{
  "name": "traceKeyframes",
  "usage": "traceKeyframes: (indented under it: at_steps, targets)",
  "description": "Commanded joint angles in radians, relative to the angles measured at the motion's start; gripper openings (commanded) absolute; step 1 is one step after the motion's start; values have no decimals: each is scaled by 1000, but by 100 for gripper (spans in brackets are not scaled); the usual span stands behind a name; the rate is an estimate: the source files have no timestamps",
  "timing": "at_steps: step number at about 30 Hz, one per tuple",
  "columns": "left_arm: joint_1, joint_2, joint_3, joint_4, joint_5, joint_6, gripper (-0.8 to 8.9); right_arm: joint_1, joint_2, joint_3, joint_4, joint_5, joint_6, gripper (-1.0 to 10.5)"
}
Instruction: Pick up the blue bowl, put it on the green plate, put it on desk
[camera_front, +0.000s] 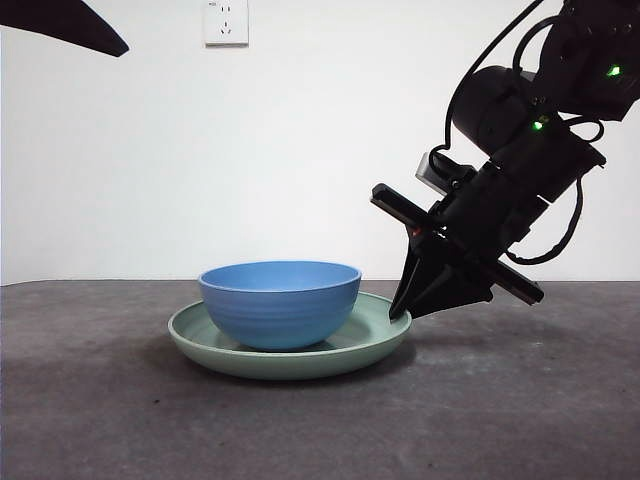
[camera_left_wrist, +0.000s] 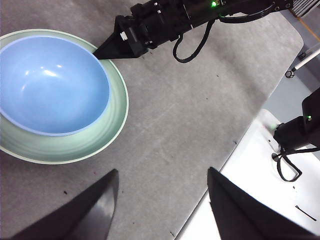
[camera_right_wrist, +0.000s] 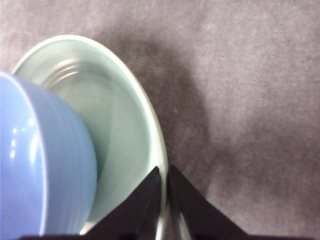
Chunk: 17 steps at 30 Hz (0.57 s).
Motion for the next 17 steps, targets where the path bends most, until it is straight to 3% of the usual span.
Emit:
traceKeyframes:
  at_steps: [1,6,11,17]
  targets:
    - [-5,7,6,8,4,13,288,9,16,19,16,-4,16,12]
    - [-5,7,6,6,4,13,288,9,16,19,3,-4,16,19]
    - [-5,7,6,4,4,13,288,9,16,19,1,-3,16,180]
    - [-5,7,6,3,4,21,288,6,-27,19,-24,32,15,184]
